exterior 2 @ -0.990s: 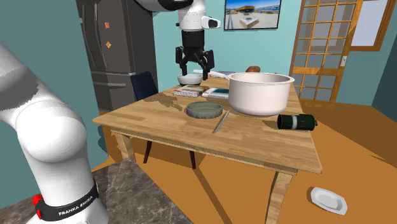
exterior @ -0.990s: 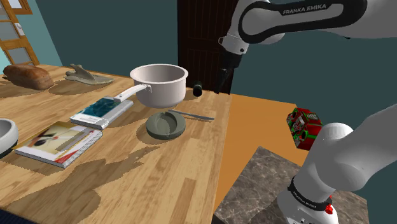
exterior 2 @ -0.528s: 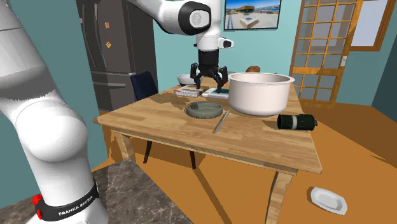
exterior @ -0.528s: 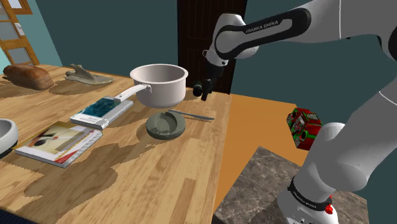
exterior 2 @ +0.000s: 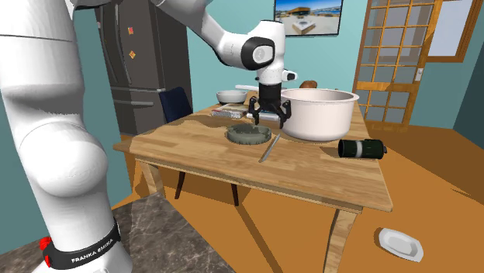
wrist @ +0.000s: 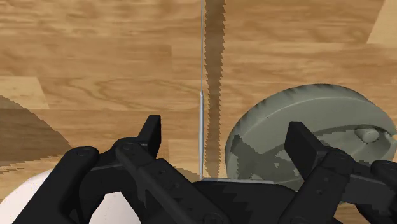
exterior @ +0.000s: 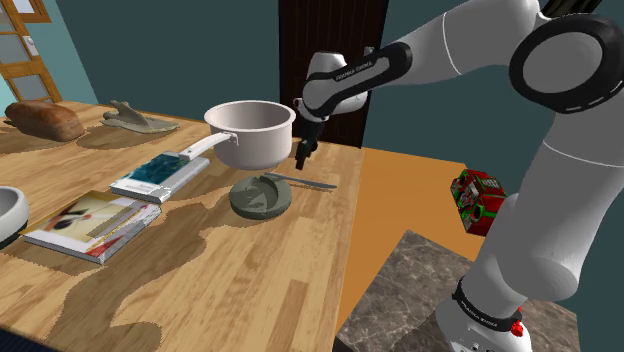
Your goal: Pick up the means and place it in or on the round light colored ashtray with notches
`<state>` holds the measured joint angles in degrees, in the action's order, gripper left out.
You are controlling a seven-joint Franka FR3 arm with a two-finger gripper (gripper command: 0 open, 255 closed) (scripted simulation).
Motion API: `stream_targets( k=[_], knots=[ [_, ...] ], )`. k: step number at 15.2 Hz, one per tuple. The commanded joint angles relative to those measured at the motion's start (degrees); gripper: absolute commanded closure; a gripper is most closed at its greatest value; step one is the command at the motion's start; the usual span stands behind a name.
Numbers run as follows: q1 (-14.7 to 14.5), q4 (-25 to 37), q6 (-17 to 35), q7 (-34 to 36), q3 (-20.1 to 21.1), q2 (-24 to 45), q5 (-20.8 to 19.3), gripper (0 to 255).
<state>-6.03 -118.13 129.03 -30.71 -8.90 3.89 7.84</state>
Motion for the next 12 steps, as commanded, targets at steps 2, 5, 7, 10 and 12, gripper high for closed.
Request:
stream_targets(
  k=[2, 5, 7, 10, 12],
  knots=[
    [0.2, 4.8, 1.6, -2.5, 0.2, 6.6, 0.9, 0],
    [0.2, 5.0, 3.0, -2.9, 0.4, 8.2, 1.2, 0],
    [0.2, 4.7, 4.3, -3.1, 0.5, 9.2, 1.5, 0],
    [0.2, 4.2, 6.5, -3.5, 0.8, 11.0, 2.1, 0],
    [0.2, 4.2, 6.5, -3.5, 0.8, 11.0, 2.1, 0]
  ],
)
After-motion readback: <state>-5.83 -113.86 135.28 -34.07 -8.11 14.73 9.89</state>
